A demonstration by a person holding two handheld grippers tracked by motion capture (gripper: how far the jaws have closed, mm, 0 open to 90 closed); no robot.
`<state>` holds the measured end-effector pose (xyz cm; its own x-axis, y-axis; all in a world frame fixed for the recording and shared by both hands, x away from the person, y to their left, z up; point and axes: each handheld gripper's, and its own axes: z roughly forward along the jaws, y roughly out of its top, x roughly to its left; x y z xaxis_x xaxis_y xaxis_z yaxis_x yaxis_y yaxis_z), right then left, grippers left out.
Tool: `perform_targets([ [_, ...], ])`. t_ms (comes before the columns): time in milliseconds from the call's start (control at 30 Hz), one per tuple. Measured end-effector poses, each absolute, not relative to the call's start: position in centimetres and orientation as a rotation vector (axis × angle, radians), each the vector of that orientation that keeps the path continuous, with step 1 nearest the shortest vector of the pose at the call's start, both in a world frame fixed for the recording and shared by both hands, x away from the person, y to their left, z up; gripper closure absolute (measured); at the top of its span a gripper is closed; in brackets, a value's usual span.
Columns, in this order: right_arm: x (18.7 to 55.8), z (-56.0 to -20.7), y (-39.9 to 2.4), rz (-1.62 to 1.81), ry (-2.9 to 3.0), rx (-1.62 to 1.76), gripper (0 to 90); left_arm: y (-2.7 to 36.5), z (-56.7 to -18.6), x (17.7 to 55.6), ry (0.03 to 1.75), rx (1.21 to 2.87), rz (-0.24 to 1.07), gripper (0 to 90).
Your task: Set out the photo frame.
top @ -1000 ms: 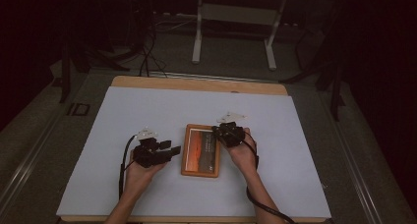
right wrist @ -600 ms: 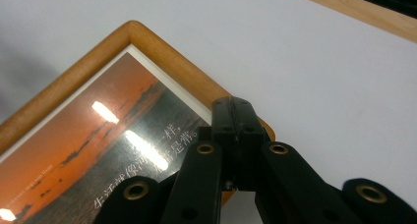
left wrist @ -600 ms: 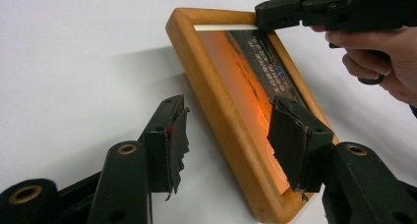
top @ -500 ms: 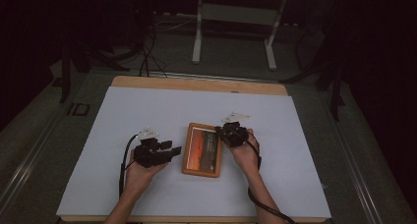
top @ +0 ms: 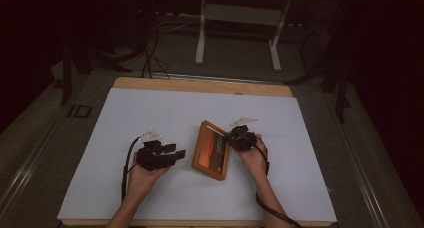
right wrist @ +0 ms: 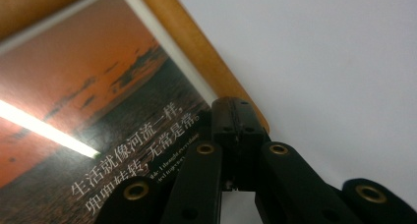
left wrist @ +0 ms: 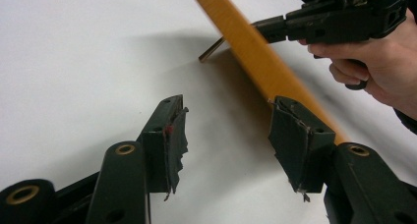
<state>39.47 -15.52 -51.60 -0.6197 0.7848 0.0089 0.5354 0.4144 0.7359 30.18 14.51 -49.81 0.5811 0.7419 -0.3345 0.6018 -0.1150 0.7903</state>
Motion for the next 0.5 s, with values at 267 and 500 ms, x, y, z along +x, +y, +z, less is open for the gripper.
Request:
perform_targets([
  [267, 39.6, -51.7, -15.9, 1.076, 2.345, 1.163, 89.9, 14.0, -49.6, 30.0, 1.094, 1.816, 0.173, 43.8],
  [500, 39.5, -51.7, -15.9, 1.071, 2.343, 1.161, 89.9, 13.1, -49.1, 29.5, 1.051, 1.817, 0.152, 37.8],
])
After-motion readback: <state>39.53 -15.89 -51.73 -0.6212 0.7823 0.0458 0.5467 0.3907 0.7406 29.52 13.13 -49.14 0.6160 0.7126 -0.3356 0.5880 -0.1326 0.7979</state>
